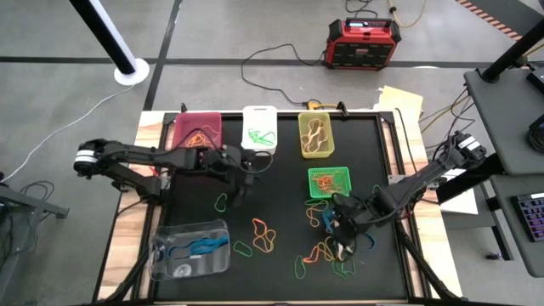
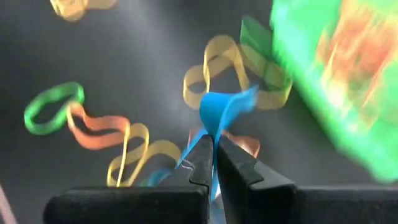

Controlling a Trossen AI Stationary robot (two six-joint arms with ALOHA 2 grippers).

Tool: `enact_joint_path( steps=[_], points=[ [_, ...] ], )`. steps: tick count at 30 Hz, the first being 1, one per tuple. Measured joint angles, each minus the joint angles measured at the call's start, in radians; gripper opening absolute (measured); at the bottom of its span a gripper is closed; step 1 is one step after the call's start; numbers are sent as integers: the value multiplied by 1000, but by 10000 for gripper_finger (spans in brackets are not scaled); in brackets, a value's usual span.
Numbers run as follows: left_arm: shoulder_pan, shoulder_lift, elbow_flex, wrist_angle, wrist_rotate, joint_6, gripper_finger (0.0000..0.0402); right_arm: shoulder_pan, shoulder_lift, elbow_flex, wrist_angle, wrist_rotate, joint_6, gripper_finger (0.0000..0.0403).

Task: Sort rubber bands into baskets
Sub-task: Put the blue rubber band into the transparent bin

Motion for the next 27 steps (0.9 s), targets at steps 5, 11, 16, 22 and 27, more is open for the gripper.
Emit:
enact_joint_path(
  steps=[5, 11, 16, 22, 27],
  points=[
    [-1, 0, -36, 231, 131, -52, 158, -27, 0, 74, 78, 195, -254, 9],
    [-1, 18, -41, 349, 131, -87, 163, -103, 1, 103, 353, 269, -680, 9],
    [-1, 55, -41, 466, 107, -112, 185, -185, 2, 93, 608, 192, -1003, 9],
    [-1, 88, -41, 513, 15, -113, 204, -251, 7, 94, 681, 132, -1144, 9],
    [-1, 119, -41, 516, 16, -112, 201, -275, 7, 92, 697, 130, -1190, 9]
  ],
)
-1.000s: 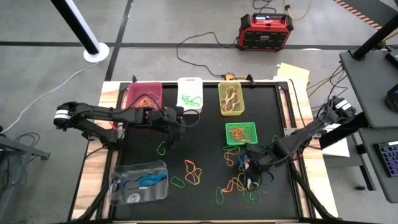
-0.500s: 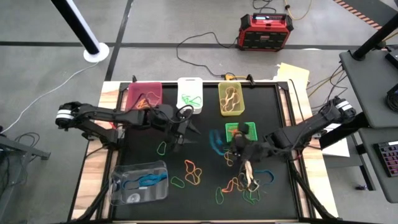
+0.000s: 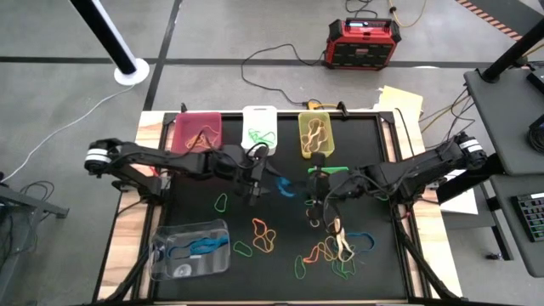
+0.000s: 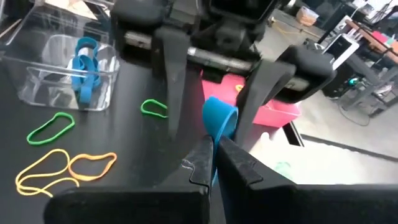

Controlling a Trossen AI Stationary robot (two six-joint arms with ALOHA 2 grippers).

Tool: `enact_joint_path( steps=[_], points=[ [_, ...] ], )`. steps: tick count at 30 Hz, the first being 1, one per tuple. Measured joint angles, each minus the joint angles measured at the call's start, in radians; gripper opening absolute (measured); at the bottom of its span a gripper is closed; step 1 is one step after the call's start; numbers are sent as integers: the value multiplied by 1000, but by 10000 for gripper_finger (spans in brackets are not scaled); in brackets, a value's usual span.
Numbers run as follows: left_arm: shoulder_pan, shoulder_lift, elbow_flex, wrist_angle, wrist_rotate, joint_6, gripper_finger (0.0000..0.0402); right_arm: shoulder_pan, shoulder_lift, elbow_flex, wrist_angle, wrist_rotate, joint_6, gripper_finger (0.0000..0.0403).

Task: Sort rubber bands into baskets
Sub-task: Put the blue rubber band into the transparent bin

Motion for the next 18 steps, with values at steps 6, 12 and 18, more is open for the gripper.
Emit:
enact_joint_path(
  steps=[6, 12, 18],
  points=[
    [0, 29, 0, -19, 0, 0, 124, -2, 0, 2, 1, 8, -4, 9],
    [0, 13, 0, -66, -17, 0, 12, -2, 0, 2, 1, 21, 36, 13],
    [-4, -45, 1, -167, -18, -17, 1, -3, -7, 2, -11, 34, 131, 67]
  ],
)
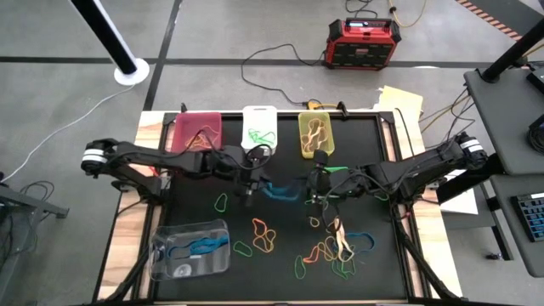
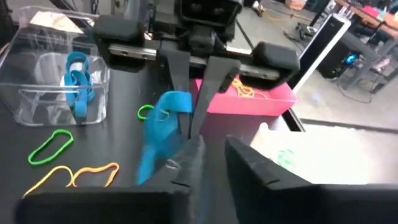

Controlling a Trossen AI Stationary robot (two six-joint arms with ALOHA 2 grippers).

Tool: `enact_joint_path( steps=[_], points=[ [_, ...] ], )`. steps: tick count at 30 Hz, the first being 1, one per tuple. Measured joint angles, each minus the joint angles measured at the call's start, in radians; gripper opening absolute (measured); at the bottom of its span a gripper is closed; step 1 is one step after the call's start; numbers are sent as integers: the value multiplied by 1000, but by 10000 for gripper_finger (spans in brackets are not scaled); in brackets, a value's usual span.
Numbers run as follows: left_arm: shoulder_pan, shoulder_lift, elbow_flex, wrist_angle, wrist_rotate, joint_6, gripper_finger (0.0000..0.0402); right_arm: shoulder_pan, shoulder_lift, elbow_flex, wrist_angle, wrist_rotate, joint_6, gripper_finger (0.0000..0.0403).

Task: Sort rubber bands into baskets
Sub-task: Put the blue rubber band into the transparent bin

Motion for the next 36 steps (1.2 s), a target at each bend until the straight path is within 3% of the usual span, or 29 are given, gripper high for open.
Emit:
enact_joint_path(
  steps=[5, 11, 16, 24, 36],
  points=[
    [-12, -80, 0, -147, 2, -13, 0, 0, 0, 0, -4, 0, 26, 133],
    [-81, -210, 60, -488, 61, -109, 0, -5, 0, -1, -18, 0, 6, 175],
    [-191, -279, 145, -765, 57, -239, 0, -17, 0, -2, -19, 0, -5, 184],
    [-358, -300, 248, -963, 54, -503, 0, -25, 0, -12, -19, 0, -30, 185],
    [-469, -253, 169, -1130, 17, -787, 0, -25, 0, -45, -21, 0, -3, 185]
  ],
)
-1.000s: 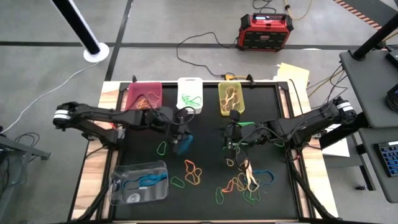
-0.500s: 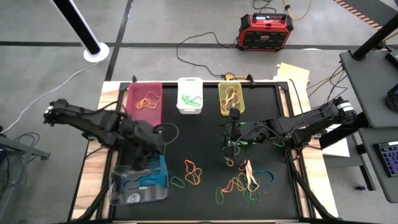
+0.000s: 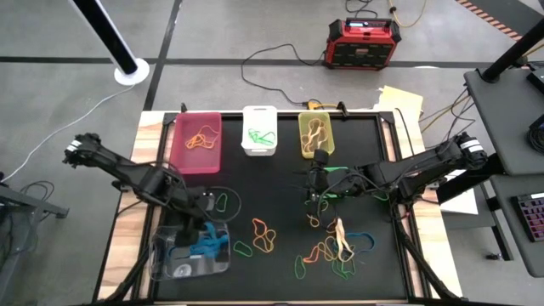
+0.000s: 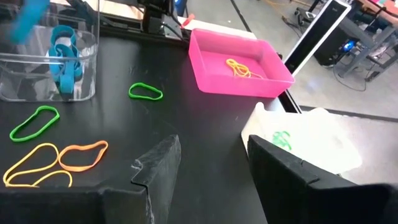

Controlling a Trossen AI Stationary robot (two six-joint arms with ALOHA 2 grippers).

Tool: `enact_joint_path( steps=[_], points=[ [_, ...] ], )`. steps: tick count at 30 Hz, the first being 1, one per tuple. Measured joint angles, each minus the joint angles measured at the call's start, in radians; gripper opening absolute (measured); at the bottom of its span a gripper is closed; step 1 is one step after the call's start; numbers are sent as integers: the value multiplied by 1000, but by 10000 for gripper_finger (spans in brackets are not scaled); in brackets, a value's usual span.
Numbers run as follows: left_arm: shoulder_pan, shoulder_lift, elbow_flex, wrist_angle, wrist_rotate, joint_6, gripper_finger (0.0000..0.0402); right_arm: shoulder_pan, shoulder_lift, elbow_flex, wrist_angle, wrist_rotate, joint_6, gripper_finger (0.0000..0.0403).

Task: Sort rubber bands into baskets
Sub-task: Put the blue rubber band into the transparent bin

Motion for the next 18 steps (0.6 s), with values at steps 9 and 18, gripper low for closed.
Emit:
enact_joint_path(
  steps=[9, 18],
  points=[
    [-15, 73, -12, -4, 11, -88, 7, 0, 0, 0, 2, 0, 0, 185],
    [-29, 117, -12, -68, 19, -118, 103, 0, 0, 0, 2, 0, 0, 185]
  ],
)
